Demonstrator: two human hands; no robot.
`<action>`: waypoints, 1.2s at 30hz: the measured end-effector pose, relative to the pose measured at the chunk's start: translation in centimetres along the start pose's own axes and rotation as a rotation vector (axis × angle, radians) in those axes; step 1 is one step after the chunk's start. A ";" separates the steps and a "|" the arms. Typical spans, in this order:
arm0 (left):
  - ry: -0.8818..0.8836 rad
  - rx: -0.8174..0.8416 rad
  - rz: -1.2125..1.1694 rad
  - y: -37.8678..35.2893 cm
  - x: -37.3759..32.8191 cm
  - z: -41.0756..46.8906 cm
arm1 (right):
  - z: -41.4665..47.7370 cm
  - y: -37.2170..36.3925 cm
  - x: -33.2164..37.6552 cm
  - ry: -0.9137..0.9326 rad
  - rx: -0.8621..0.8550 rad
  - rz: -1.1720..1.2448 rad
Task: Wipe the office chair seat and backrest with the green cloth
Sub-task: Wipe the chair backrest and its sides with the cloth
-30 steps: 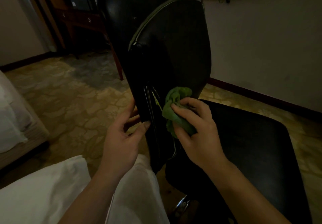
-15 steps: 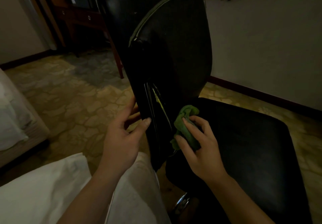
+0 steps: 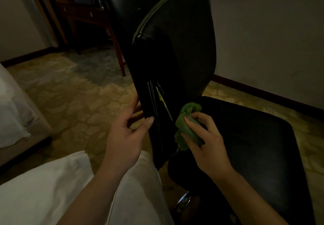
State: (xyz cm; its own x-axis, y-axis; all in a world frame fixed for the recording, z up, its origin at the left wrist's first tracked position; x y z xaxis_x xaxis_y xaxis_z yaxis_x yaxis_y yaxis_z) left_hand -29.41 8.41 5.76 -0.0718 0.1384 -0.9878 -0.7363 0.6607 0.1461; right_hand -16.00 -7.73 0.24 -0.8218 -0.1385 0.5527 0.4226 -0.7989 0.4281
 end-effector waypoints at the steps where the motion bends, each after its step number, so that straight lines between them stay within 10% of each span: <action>1: 0.001 -0.001 -0.002 0.0 0.0 0.0 | -0.7 -0.2 -0.3 -0.024 -0.009 0.003; 24: -0.029 0.025 -0.037 0.1 0.5 0.5 | -0.5 0.0 0.6 -0.103 -0.051 -0.002; 36: 0.277 0.187 -0.264 -0.1 2.1 -0.2 | 4.9 1.1 3.7 0.023 -0.087 0.003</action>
State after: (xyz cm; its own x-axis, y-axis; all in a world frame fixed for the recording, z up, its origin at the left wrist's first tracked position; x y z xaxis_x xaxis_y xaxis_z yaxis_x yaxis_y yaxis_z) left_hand -29.63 8.47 3.66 -0.0941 -0.2400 -0.9662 -0.6208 0.7729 -0.1316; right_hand -16.73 -6.20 6.30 -0.8296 -0.1539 0.5367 0.3913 -0.8460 0.3622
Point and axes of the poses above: each hand's wrist, its own z-axis towards the middle knuckle, its own y-axis out of the back of the hand, x = y × z, the point moved 2 cm from there along z, towards the middle knuckle, and after that the axes turned 14 degrees about y, right-handed, at the moved point
